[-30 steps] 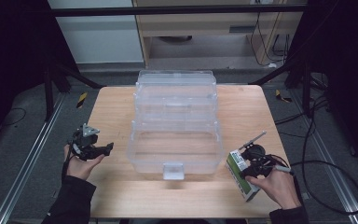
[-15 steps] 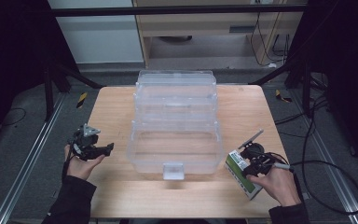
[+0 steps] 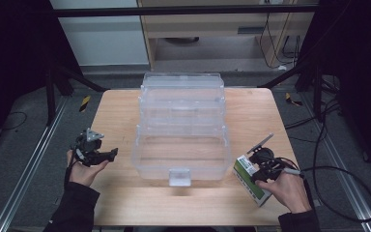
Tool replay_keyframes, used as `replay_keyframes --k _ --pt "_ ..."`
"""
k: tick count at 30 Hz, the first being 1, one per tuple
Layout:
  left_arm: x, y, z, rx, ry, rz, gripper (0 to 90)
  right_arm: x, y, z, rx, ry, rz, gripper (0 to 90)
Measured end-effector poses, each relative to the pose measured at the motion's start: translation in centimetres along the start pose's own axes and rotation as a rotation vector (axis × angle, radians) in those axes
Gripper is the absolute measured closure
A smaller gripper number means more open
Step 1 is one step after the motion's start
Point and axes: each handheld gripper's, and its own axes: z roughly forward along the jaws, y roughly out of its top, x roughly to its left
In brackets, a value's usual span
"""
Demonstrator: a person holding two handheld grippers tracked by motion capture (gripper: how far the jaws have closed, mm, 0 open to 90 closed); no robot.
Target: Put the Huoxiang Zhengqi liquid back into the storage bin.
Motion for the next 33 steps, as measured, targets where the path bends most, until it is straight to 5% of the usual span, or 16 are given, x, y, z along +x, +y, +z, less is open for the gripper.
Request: replay_keyframes --k 33 --pt "0.2 0.0 -0.1 -0.001 0.003 -0.007 30.3 -2.4 -0.2 -4.4 -0.301 -0.062 0.086 64.5"
